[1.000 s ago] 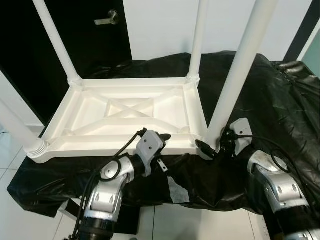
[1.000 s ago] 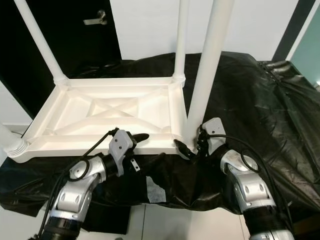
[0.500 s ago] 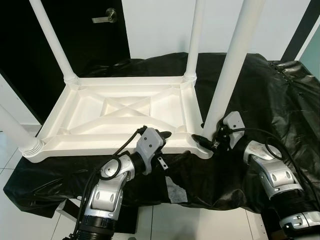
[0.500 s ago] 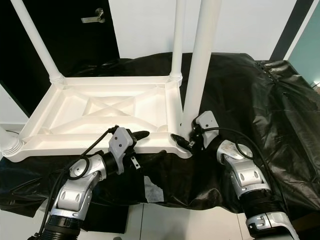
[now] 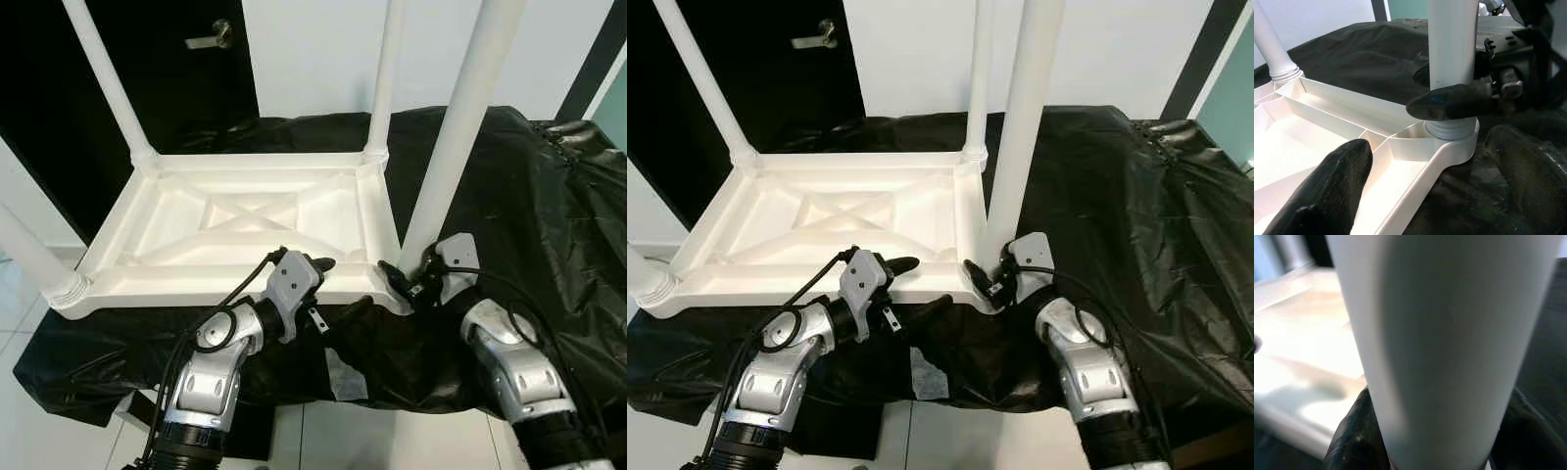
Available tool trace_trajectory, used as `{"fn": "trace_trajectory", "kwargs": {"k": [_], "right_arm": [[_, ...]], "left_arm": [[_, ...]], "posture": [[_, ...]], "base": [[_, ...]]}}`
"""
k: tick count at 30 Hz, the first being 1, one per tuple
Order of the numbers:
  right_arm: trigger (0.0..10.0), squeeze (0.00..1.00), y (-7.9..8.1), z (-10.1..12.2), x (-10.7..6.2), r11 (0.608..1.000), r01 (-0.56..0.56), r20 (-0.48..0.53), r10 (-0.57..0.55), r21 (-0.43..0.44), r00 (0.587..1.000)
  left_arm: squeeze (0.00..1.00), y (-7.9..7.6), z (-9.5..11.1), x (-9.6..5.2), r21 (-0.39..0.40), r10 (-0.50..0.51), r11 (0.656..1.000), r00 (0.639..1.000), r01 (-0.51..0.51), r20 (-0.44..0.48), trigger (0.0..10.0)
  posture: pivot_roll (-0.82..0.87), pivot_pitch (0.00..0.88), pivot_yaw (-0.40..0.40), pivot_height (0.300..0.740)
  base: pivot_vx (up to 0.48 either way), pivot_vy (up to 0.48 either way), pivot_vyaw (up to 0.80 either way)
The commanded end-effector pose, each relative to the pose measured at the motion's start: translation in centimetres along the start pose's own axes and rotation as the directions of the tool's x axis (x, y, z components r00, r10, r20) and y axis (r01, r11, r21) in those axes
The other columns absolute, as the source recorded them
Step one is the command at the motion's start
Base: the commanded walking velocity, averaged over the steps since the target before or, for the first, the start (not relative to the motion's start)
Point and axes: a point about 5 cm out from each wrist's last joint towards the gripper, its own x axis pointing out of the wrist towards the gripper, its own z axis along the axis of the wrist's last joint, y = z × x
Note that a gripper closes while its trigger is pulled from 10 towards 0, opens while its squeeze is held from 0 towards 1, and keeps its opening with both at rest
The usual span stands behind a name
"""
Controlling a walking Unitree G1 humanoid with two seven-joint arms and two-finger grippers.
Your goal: Building children table
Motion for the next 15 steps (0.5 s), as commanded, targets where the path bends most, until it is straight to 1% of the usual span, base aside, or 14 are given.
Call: {"fn": "trace_trajectory", "kwargs": {"k": [1, 2, 3, 5, 6, 7, 8, 9, 11, 15], "right_arm": [[10.0, 0.00, 0.1, -1.7, -0.5, 0.997, 0.074, -0.101, -0.074, -0.005, 0.992], [10.0, 0.00, 0.0, -1.8, -0.5, 0.986, 0.169, -0.108, -0.167, 0.008, 0.980], [10.0, 0.00, 0.0, -1.8, -0.5, 0.986, 0.169, -0.108, -0.167, 0.008, 0.980], [10.0, 0.00, 0.0, -2.0, -0.8, 0.930, 0.364, -0.129, -0.355, 0.050, 0.926], [10.0, 0.00, 0.0, -2.0, -0.8, 0.930, 0.364, -0.129, -0.355, 0.050, 0.926], [10.0, 0.00, 0.0, -2.0, -0.9, 0.906, 0.418, -0.137, -0.407, 0.065, 0.903], [10.0, 0.00, 0.6, -1.8, -0.8, 0.904, 0.421, -0.134, -0.409, 0.073, 0.902], [10.0, 0.00, 0.6, -1.8, -0.8, 0.904, 0.421, -0.134, -0.409, 0.073, 0.902], [10.0, 0.00, 1.2, -1.4, -0.7, 0.907, 0.416, -0.124, -0.406, 0.067, 0.905], [10.0, 0.00, 1.3, -1.3, -0.8, 0.909, 0.412, -0.121, -0.403, 0.060, 0.907]], "left_arm": [[0.00, 0.5, -0.1, 0.1, -0.009, 0.091, 0.996, 0.996, -0.091, -0.007, 10.0], [0.00, 0.5, 0.0, 0.2, -0.010, 0.086, 0.996, 0.996, -0.086, -0.007, 10.0], [0.00, 0.5, 0.0, 0.2, -0.010, 0.086, 0.996, 0.996, -0.086, -0.007, 10.0], [0.00, 0.4, 0.0, 0.3, -0.010, 0.077, 0.997, 0.997, -0.077, -0.005, 10.0], [0.00, 0.4, 0.0, 0.3, -0.010, 0.077, 0.997, 0.997, -0.077, -0.005, 10.0], [0.00, 0.4, 0.1, 0.4, -0.010, 0.075, 0.997, 0.997, -0.075, -0.004, 10.0], [0.00, 0.4, 0.0, 0.4, -0.013, 0.070, 0.997, 0.998, -0.070, -0.004, 10.0], [0.00, 0.4, 0.0, 0.4, -0.013, 0.070, 0.997, 0.998, -0.070, -0.004, 10.0], [0.00, 0.2, 0.0, 0.5, -0.016, 0.061, 0.998, 0.998, -0.061, -0.004, 10.0], [0.00, 0.2, 0.0, 0.5, -0.017, 0.061, 0.998, 0.998, -0.061, -0.002, 10.0]], "posture": [[-0.07, 0.000, 0.049, 0.740], [-0.07, 0.000, 0.054, 0.740], [-0.07, 0.000, 0.054, 0.740], [-0.08, 0.000, 0.061, 0.740], [-0.08, 0.000, 0.061, 0.740], [-0.08, 0.000, 0.061, 0.740], [-0.08, 0.000, 0.065, 0.740], [-0.08, 0.000, 0.065, 0.740], [-0.08, 0.000, 0.060, 0.740], [-0.07, 0.000, 0.050, 0.740]], "base": [[0.000, 0.000, 0.00], [0.000, 0.000, 0.00], [0.000, 0.000, 0.00], [0.000, 0.000, 0.00], [0.000, 0.000, 0.00], [0.000, 0.000, 0.00], [0.000, 0.000, 0.00], [0.000, 0.000, 0.00], [0.000, 0.000, 0.00], [0.000, 0.000, 0.00]]}}
